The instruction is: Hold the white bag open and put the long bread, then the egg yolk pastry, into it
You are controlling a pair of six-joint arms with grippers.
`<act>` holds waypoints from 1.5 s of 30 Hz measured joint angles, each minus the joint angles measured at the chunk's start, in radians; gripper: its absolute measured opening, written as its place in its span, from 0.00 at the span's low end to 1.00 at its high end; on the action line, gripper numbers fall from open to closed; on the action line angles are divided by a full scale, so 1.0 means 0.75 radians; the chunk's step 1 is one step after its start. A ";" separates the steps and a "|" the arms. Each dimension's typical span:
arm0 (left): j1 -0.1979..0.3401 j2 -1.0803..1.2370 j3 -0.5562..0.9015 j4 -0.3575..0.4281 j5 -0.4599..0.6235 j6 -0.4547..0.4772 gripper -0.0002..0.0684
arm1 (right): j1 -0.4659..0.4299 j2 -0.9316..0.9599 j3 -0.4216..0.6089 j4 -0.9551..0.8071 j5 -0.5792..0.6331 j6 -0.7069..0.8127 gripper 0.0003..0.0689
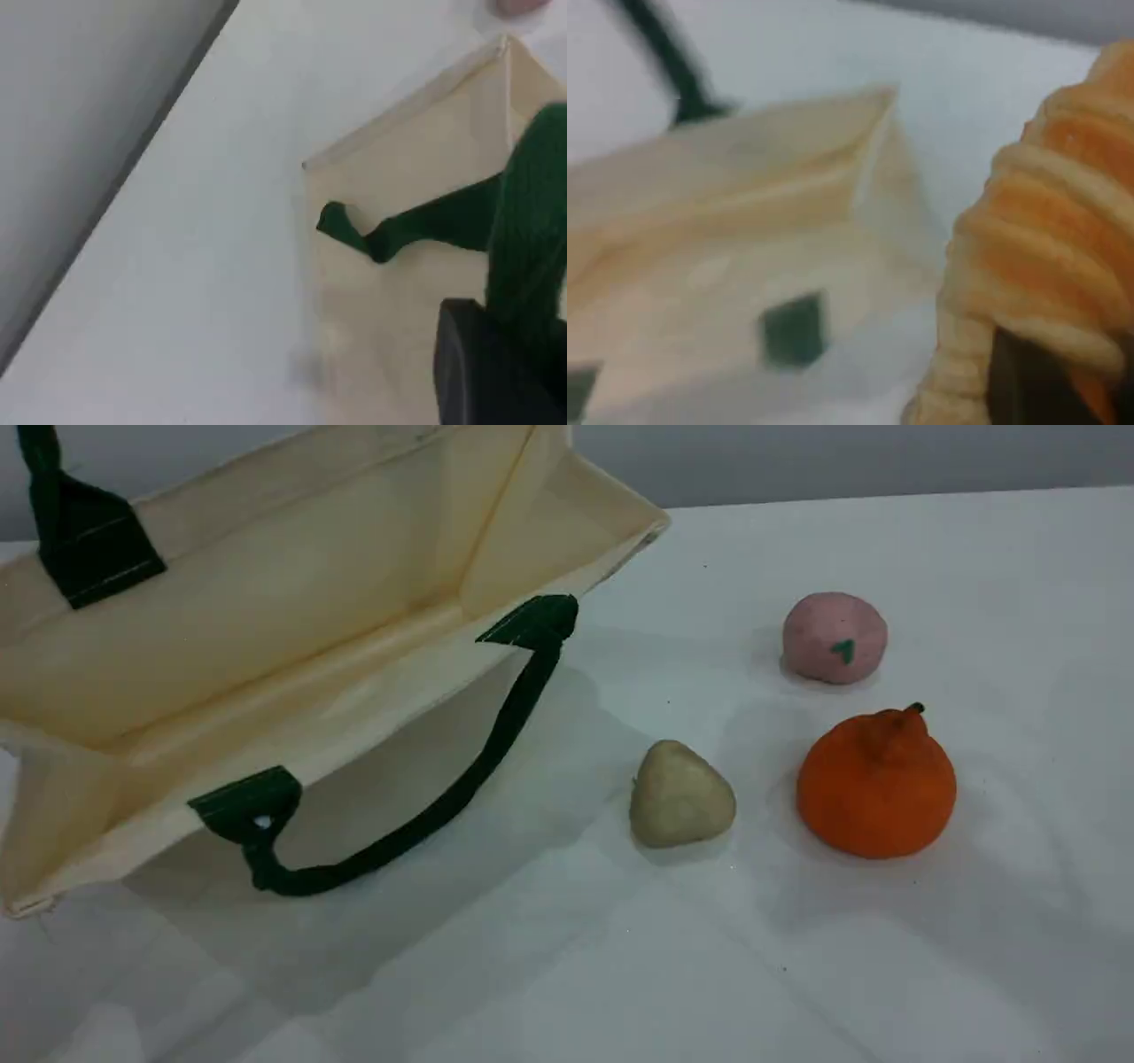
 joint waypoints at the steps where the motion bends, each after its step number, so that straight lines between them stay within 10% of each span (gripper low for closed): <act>1: 0.000 0.000 0.000 -0.001 0.000 0.007 0.12 | 0.034 -0.004 0.044 0.012 -0.025 0.000 0.15; 12: 0.000 0.000 0.000 0.000 0.000 0.005 0.12 | 0.400 0.003 0.189 0.116 -0.292 0.003 0.14; 32: 0.000 0.000 0.000 0.001 -0.001 -0.003 0.12 | 0.514 0.338 0.055 0.147 -0.281 -0.008 0.13; 45: 0.000 0.000 0.000 -0.054 -0.001 -0.003 0.12 | 0.657 0.563 -0.112 0.144 -0.592 -0.119 0.13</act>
